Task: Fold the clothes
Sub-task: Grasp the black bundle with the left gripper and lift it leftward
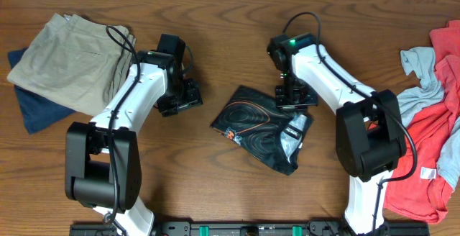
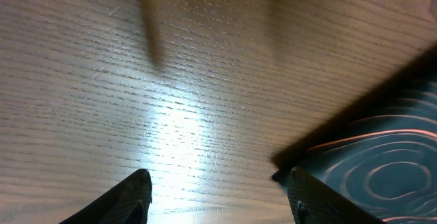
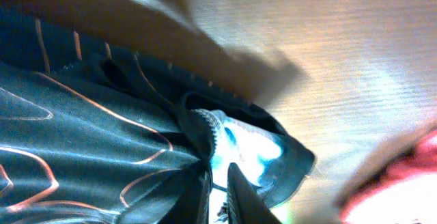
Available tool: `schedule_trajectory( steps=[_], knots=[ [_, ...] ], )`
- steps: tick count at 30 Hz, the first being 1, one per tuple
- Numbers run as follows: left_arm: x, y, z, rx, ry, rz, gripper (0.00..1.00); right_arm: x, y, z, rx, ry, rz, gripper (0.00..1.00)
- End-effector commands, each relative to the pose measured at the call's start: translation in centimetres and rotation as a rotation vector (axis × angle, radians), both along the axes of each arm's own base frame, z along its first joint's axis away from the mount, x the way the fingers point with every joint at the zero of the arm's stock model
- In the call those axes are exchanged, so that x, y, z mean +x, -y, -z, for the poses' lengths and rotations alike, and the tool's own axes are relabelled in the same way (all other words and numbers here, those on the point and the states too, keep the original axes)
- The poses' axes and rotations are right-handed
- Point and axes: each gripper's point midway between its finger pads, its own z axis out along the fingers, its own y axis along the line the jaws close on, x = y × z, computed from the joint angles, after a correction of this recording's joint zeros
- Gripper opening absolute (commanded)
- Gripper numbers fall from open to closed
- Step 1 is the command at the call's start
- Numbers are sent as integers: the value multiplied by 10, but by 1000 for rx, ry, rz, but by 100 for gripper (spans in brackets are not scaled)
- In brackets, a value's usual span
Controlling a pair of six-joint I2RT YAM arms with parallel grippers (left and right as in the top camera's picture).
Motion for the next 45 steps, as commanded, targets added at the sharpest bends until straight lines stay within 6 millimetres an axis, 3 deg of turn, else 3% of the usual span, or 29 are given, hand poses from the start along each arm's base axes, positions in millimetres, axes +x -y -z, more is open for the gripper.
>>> schedule_trajectory(
  steps=[1, 5, 13, 16, 18, 22, 27, 31, 39, 40, 42, 44, 45],
  knots=[
    [-4, 0, 4, 5, -17, -2, 65, -5, 12, 2, -55, -25, 33, 14],
    [-4, 0, 4, 5, -16, -2, 65, -9, 14, 1, -66, -38, 32, 16],
    [-4, 0, 4, 5, -17, -3, 66, -6, 52, -5, -193, -30, 103, 16],
    [-4, 6, 3, -28, -18, 0, 77, -3, 60, -5, -189, -30, 127, 16],
    [0, 15, 0, -82, 4, 36, 81, -2, 64, -5, -181, -36, 114, 16],
    [16, 53, -12, -255, 126, 222, 87, 1, 68, -5, -173, -28, 117, 16],
    [24, 84, -18, -345, 230, 400, 95, 10, 69, -16, -151, 35, 134, 16],
    [22, 105, -7, -382, 243, 501, 99, 17, 74, -32, -127, 101, 151, 17],
    [4, 122, 37, -381, 128, 540, 99, 21, 92, -62, -103, 185, 212, 18],
    [2, 124, 41, -380, 114, 544, 98, 21, 95, -64, -102, 190, 220, 18],
    [-2, 126, 47, -379, 96, 551, 88, 20, 100, -68, -101, 195, 232, 18],
    [-4, 128, 49, -379, 91, 557, 67, 20, 106, -69, -102, 194, 246, 18],
    [-4, 128, 49, -379, 90, 558, 51, 19, 108, -70, -103, 193, 253, 17]
  ],
)
